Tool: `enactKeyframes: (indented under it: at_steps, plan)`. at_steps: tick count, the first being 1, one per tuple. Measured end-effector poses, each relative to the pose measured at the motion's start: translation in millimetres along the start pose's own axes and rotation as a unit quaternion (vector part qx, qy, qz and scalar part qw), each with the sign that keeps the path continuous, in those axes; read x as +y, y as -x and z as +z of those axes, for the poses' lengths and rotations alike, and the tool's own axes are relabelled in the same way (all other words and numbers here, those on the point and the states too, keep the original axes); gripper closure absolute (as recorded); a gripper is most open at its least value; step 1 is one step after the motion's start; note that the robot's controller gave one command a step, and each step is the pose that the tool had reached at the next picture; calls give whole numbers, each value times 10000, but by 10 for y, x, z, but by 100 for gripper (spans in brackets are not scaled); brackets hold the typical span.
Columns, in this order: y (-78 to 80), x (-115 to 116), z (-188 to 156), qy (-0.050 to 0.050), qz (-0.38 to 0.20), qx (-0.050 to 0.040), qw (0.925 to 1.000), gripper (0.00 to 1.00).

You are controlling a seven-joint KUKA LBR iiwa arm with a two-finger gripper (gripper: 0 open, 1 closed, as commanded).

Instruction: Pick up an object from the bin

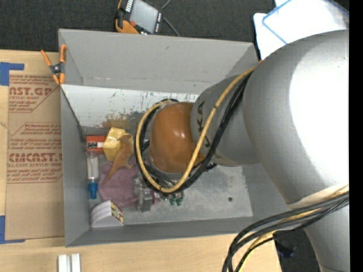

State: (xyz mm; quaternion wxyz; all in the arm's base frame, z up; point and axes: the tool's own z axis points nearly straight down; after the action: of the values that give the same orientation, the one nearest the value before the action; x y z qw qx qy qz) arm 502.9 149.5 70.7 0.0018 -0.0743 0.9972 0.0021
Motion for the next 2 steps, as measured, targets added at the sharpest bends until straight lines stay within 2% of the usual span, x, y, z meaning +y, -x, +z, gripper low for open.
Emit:
enactKeyframes:
  at_steps: [1,2]
  plan:
    - [0,0,0,1,0,0,10000,100]
    - [-53,-7,-322,4,-64,-16,10000,100]
